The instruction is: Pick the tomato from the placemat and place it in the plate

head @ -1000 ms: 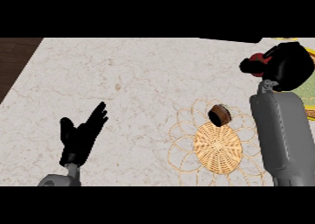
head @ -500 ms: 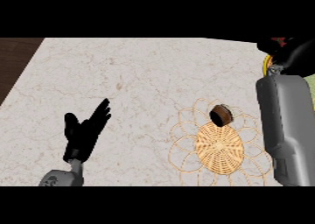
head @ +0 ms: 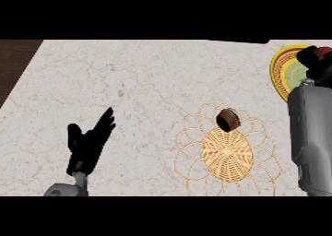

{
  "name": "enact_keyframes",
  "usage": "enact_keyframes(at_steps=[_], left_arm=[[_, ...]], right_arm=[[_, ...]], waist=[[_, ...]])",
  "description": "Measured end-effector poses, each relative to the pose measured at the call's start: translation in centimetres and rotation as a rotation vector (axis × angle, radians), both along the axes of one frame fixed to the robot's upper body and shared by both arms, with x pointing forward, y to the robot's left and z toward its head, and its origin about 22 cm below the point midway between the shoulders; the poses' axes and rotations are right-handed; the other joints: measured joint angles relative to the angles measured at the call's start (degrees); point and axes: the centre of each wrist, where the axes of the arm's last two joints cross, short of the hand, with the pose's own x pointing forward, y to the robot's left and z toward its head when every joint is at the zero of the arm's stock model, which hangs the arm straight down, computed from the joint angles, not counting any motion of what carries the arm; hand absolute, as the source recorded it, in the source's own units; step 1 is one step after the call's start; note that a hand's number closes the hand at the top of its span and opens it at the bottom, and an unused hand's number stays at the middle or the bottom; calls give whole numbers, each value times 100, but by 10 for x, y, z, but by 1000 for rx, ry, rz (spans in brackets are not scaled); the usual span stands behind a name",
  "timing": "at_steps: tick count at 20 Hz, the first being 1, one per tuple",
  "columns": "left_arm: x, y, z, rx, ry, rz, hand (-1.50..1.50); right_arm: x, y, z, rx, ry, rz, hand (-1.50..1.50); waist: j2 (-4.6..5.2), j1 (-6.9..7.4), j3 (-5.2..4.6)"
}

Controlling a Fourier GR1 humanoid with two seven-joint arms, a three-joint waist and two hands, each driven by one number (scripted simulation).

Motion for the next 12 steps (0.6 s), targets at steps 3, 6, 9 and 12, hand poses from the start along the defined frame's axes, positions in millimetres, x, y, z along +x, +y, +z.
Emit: enact_keyframes(at_steps=[3, 6, 9, 12], left_arm=[[-3, 3, -1, 0, 4, 8, 0], [-4, 7, -2, -1, 9, 24, 0], [-1, 7, 0, 2, 12, 31, 0], [0, 6, -1, -2, 14, 37, 0]], right_arm=[[-4, -22, -12, -14, -5, -49, 150], [-10, -41, -26, -13, -15, -78, 150], [-12, -55, -33, 7, -42, -111, 150], [-14, -71, -40, 31, -57, -140, 150]], waist=[[-21, -44, 5], [-43, -101, 8], [-53, -138, 11], [-70, -173, 12]])
